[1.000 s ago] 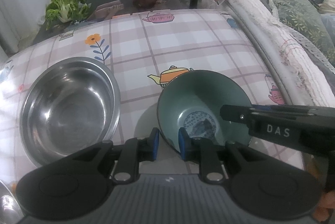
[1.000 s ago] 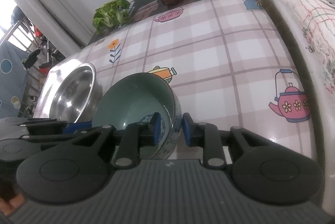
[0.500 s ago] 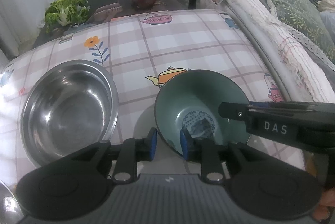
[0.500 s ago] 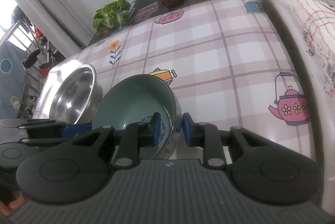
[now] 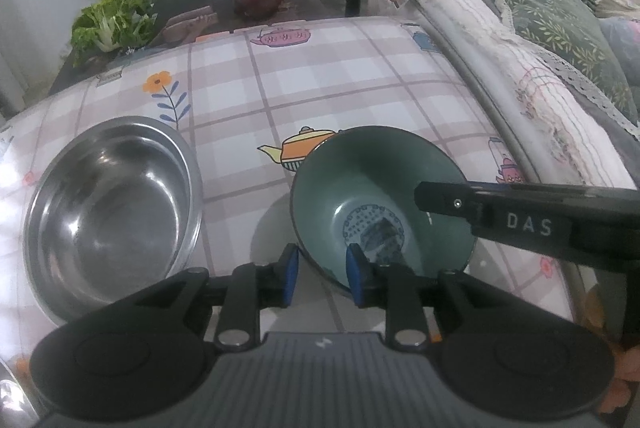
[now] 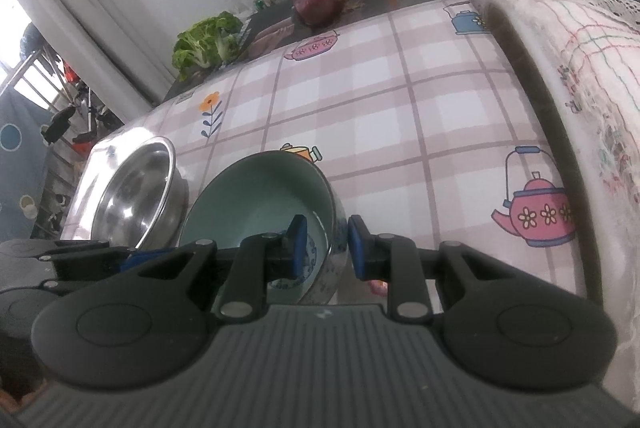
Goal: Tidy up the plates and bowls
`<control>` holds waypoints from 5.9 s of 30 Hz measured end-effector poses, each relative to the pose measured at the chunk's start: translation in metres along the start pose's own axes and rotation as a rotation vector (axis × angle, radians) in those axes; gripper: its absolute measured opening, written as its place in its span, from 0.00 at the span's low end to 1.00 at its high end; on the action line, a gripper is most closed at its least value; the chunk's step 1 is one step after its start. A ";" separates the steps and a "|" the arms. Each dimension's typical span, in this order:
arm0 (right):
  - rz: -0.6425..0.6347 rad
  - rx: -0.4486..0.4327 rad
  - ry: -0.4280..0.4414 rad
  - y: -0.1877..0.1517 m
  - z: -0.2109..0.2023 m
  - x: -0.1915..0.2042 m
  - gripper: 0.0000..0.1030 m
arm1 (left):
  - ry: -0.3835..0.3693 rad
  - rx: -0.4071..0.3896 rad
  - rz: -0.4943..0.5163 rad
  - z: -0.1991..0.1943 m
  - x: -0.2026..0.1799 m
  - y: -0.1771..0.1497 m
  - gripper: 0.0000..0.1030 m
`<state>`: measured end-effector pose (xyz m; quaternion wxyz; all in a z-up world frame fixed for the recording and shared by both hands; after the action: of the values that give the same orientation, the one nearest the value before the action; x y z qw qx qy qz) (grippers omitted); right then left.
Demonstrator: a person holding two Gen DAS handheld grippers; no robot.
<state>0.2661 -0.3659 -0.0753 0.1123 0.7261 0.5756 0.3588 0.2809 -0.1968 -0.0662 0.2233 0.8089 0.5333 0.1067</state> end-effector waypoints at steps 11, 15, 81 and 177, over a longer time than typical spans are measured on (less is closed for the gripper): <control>0.025 0.026 0.019 -0.007 0.004 -0.006 0.22 | 0.008 0.017 -0.010 0.006 -0.001 0.001 0.27; 0.023 0.030 0.023 -0.008 0.006 -0.004 0.22 | 0.008 0.018 -0.010 0.007 0.000 0.001 0.27; 0.040 0.014 0.032 -0.006 0.006 -0.014 0.20 | 0.055 -0.006 0.012 0.016 -0.012 0.001 0.28; -0.007 0.081 0.005 0.012 0.019 0.035 0.35 | -0.068 -0.032 -0.150 -0.018 0.044 -0.010 0.24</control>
<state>0.2899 -0.3330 -0.0685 0.0828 0.7271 0.5925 0.3368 0.2833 -0.1495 -0.0576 0.2613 0.7661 0.5830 0.0706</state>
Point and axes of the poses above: each gripper's, at about its wrist camera, not at the fingertips, and z roughly the way its jaws point, x to its left, y to its top, the point moved 3 cm from there along z, roughly the way its jaws point, and after that the axes turned 1 degree about -y, right-handed, at the moved point
